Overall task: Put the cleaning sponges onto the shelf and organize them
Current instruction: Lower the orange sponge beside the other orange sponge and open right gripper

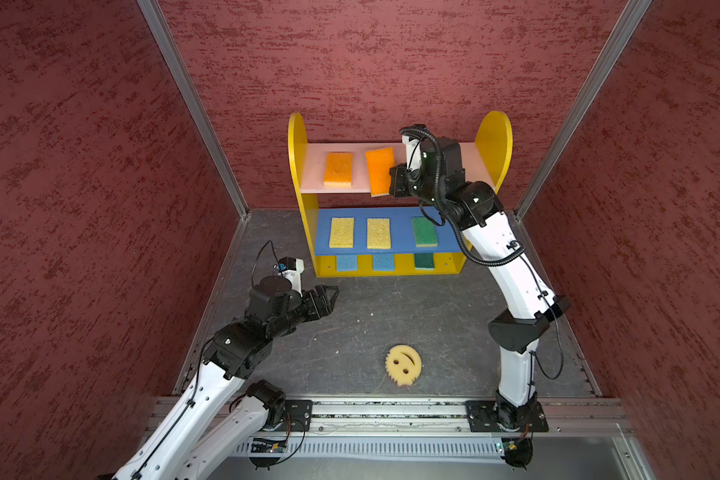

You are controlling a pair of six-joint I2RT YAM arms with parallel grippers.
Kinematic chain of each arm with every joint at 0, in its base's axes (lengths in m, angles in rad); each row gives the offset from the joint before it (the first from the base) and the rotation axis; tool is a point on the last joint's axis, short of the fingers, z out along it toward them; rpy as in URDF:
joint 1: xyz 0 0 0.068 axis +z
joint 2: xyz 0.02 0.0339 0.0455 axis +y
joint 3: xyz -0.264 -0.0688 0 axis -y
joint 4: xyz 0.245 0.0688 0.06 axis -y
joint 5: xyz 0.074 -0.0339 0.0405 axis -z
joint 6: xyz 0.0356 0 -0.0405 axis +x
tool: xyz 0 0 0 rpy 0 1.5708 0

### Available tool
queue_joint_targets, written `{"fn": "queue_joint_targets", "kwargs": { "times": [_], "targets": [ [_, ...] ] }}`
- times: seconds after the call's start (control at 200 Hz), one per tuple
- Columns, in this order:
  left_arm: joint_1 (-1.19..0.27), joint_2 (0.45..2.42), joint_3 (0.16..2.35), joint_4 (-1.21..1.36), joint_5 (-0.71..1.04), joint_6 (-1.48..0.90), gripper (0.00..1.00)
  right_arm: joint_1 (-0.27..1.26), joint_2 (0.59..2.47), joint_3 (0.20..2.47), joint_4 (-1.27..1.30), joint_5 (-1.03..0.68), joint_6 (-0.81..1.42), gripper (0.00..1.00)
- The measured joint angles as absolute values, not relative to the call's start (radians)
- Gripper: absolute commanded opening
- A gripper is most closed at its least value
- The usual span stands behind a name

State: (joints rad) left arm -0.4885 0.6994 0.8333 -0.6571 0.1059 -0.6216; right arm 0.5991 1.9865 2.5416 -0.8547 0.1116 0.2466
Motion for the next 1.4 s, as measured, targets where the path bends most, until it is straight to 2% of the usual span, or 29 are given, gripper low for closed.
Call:
{"fn": "queue_joint_targets", "kwargs": {
  "times": [0.681, 0.842, 0.967, 1.282, 1.398],
  "targets": [
    [-0.488, 0.713, 0.833, -0.657, 0.102, -0.622, 0.8, 0.592, 2.032, 2.545, -0.797, 0.189, 0.272, 0.0],
    [-0.488, 0.715, 0.833, -0.657, 0.102, -0.622, 0.8, 0.591, 2.035, 2.545, -0.795, 0.19, 0.272, 0.08],
    [-0.488, 0.722, 0.834, -0.656, 0.102, -0.622, 0.8, 0.591, 2.039, 2.545, -0.792, 0.197, 0.27, 0.19],
    [-0.488, 0.732, 0.834, -0.657, 0.102, -0.622, 0.8, 0.586, 2.045, 2.545, -0.788, 0.23, 0.269, 0.23],
    [-0.488, 0.732, 0.834, -0.657, 0.102, -0.622, 0.8, 0.586, 2.045, 2.545, -0.788, 0.233, 0.271, 0.3]
  ]
}}
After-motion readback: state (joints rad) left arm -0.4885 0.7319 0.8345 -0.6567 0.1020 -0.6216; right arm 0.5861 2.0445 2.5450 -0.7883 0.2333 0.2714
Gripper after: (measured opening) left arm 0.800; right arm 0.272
